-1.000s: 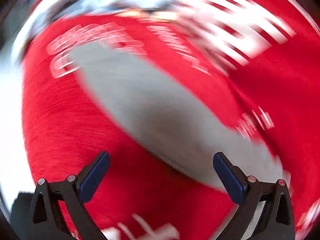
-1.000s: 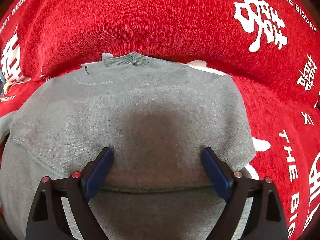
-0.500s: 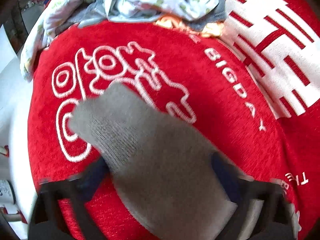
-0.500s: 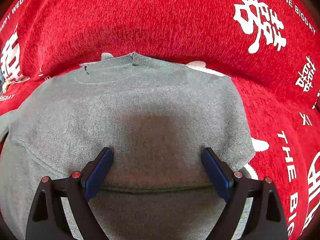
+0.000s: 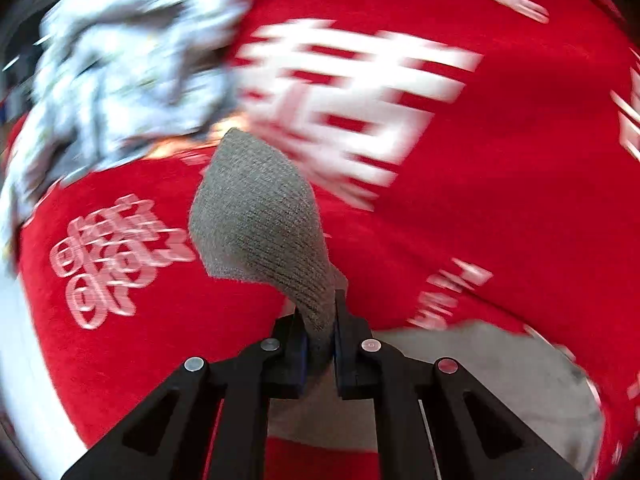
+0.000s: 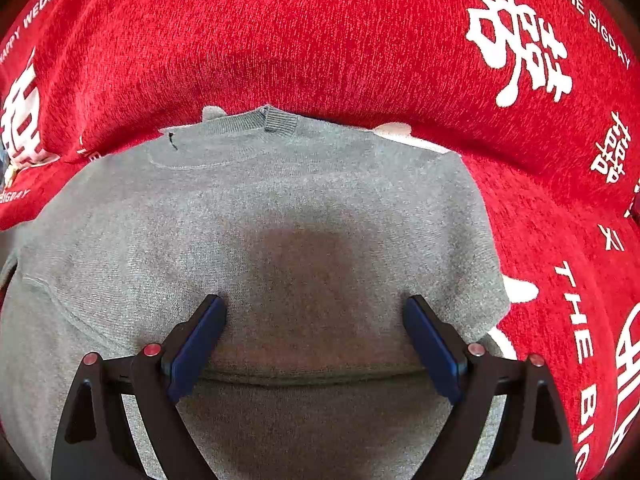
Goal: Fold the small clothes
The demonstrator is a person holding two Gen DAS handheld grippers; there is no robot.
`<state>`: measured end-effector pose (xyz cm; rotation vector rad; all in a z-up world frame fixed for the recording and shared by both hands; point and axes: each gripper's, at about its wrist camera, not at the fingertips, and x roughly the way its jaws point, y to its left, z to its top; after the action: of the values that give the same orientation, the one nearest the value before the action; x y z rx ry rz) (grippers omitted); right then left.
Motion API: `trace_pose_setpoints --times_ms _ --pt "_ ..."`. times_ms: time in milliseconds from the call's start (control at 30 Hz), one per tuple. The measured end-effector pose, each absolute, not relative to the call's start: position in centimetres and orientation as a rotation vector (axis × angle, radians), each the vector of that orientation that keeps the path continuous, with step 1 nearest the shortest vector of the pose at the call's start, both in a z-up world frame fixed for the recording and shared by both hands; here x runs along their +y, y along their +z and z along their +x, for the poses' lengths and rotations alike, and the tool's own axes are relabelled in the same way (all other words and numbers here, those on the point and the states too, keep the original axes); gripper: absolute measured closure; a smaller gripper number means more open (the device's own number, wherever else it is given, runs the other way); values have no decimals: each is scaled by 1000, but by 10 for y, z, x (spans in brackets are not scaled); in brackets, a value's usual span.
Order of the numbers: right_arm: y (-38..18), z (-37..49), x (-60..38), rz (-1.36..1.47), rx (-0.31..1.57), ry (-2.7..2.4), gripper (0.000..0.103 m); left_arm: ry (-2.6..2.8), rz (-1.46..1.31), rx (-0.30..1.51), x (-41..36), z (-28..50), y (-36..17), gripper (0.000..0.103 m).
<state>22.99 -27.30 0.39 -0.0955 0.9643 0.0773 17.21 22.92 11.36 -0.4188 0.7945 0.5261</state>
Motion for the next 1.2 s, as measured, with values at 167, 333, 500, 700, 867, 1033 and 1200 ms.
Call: trace_pose_setpoints --times_ms 167,333,500,700,867,1033,1200 --pt "4 230 -274 -79 965 82 11 268 -281 836 94 206 125 93" --pt "5 231 -276 -59 970 101 10 22 -185 926 -35 228 101 93" --pt "16 230 -287 -52 984 125 10 -92 -183 1024 -81 243 71 93" --pt "36 217 -325 1 951 103 9 -226 -250 1075 -97 254 47 91" --pt "47 210 -354 66 939 60 9 -301 -236 1071 -103 242 48 34" --pt "54 202 -365 157 926 88 9 -370 -240 1008 -72 219 89 23" --pt "56 208 -350 184 935 180 9 -149 -215 908 2 205 107 18"
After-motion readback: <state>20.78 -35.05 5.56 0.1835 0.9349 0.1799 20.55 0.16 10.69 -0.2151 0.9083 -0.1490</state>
